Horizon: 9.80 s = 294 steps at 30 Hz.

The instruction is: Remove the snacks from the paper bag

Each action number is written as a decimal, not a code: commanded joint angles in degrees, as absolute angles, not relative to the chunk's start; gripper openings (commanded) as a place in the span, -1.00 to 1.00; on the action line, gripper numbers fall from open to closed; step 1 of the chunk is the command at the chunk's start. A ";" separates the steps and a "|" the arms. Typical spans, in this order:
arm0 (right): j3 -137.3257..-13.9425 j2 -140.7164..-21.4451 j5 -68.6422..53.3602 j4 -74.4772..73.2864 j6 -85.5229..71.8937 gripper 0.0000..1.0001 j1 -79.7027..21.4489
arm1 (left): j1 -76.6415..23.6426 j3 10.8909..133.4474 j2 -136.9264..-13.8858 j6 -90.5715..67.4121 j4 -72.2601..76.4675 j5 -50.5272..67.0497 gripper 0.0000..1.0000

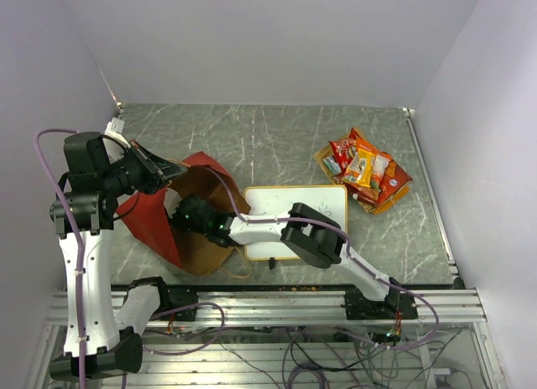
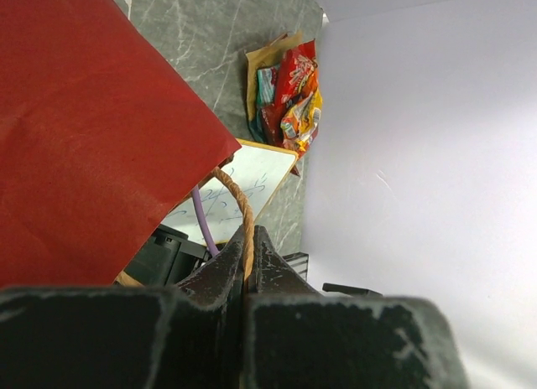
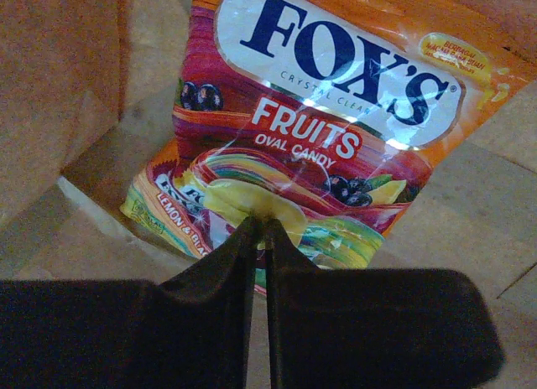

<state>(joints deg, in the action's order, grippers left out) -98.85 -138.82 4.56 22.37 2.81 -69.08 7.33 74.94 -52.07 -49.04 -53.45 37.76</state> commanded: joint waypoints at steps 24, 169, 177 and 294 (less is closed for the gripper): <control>-92.41 -127.65 8.57 22.94 5.38 -1.00 -68.36 | 7.34 81.30 -54.01 -43.18 -58.58 34.28 -0.86; -72.14 -93.67 -0.05 9.00 11.67 -1.00 -67.13 | 7.32 81.16 -52.12 -40.25 -59.38 25.79 -0.86; -68.13 -82.74 5.55 6.41 14.47 -1.00 -67.11 | 7.33 81.56 -53.70 -44.92 -53.30 29.43 -0.86; -78.74 -77.81 35.54 -33.69 -23.65 -1.00 -12.44 | 0.70 97.35 -44.11 -26.90 -58.64 -5.25 0.88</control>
<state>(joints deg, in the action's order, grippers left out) -79.92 -82.43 32.56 -32.84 -20.75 -16.10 1.23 98.06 -43.46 -29.08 -60.69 -11.33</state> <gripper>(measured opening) 0.029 0.947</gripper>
